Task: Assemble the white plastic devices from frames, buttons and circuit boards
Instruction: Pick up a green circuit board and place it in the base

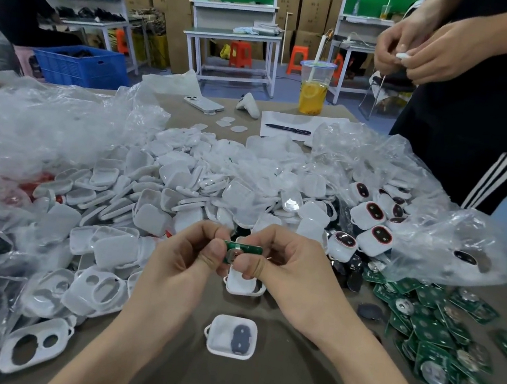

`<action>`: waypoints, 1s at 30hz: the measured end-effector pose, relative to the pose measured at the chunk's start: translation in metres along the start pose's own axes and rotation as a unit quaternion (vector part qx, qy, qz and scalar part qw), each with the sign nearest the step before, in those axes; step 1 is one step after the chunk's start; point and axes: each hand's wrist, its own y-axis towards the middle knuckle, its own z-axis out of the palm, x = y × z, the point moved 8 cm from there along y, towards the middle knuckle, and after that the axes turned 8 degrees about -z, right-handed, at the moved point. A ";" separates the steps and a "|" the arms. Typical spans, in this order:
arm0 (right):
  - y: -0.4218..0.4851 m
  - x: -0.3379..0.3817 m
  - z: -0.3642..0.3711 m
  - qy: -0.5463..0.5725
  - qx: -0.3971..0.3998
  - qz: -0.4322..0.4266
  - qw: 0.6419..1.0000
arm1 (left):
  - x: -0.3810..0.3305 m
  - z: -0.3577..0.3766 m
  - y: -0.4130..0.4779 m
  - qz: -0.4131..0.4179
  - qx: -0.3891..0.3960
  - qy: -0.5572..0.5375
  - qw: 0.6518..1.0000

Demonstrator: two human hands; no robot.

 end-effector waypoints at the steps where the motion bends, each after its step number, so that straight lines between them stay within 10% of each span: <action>1: 0.000 0.000 0.000 -0.001 0.003 -0.002 1.000 | 0.001 0.000 0.000 0.001 -0.001 -0.007 1.000; 9: 0.002 -0.004 0.000 0.005 0.001 -0.002 1.000 | 0.006 -0.002 0.002 -0.003 -0.012 -0.035 0.999; 30: -0.001 -0.003 -0.011 -0.131 -0.025 -0.044 0.990 | -0.003 -0.012 0.000 0.093 -0.073 0.296 0.948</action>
